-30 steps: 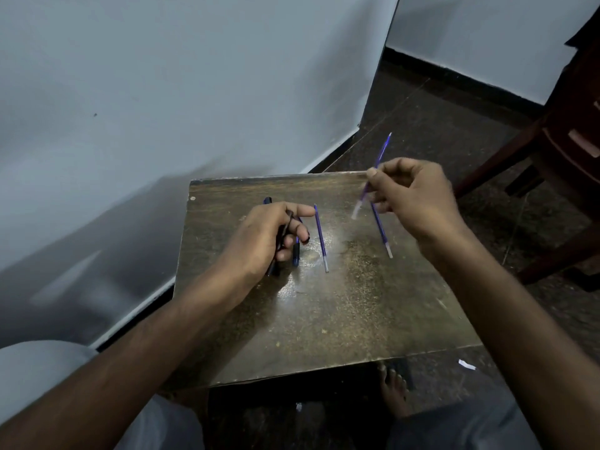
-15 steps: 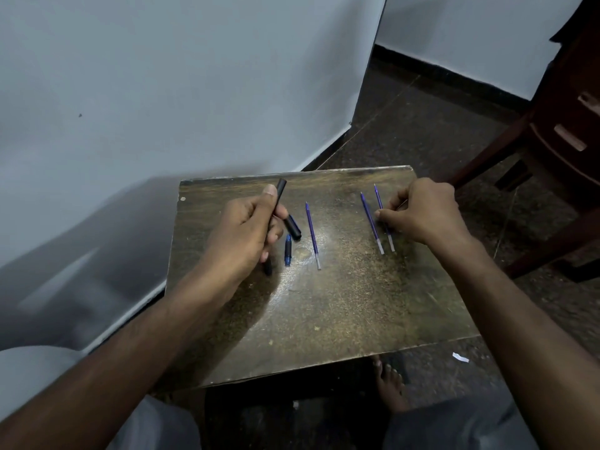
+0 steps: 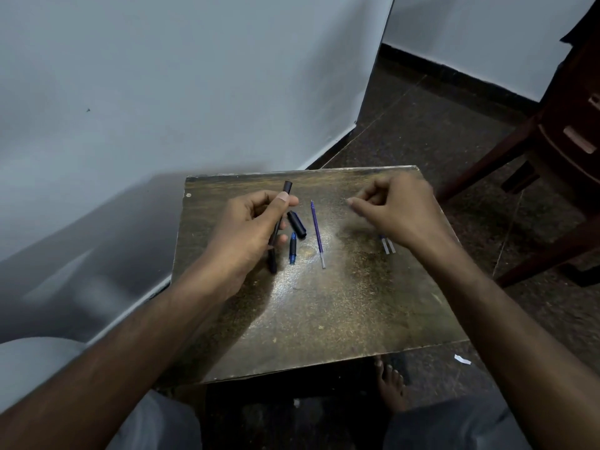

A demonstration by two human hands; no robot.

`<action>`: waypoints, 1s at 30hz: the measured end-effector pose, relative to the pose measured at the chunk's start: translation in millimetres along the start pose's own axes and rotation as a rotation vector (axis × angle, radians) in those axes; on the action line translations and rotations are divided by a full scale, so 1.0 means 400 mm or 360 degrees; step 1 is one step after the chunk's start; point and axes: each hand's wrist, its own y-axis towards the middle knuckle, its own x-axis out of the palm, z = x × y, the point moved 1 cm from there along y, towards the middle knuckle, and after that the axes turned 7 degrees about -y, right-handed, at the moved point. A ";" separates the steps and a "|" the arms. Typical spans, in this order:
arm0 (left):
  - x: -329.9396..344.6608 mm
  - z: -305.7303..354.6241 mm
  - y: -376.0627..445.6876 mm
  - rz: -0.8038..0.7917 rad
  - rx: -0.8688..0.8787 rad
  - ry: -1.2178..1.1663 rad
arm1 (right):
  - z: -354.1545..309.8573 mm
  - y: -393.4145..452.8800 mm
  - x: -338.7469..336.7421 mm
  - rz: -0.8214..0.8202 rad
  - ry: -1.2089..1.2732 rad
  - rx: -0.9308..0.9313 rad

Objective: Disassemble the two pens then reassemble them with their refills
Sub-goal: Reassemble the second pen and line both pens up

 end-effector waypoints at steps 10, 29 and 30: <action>-0.023 0.019 -0.002 0.0077 0.0185 0.0173 | -0.059 -0.014 0.097 -0.0300 -0.0036 -0.0012; -0.020 0.007 0.003 -0.0028 0.0266 0.0458 | -0.116 -0.046 0.082 -0.0438 -0.0567 -0.0014; -0.020 0.006 0.004 -0.0041 0.0280 0.0488 | -0.105 -0.037 0.069 -0.0460 -0.0399 0.0019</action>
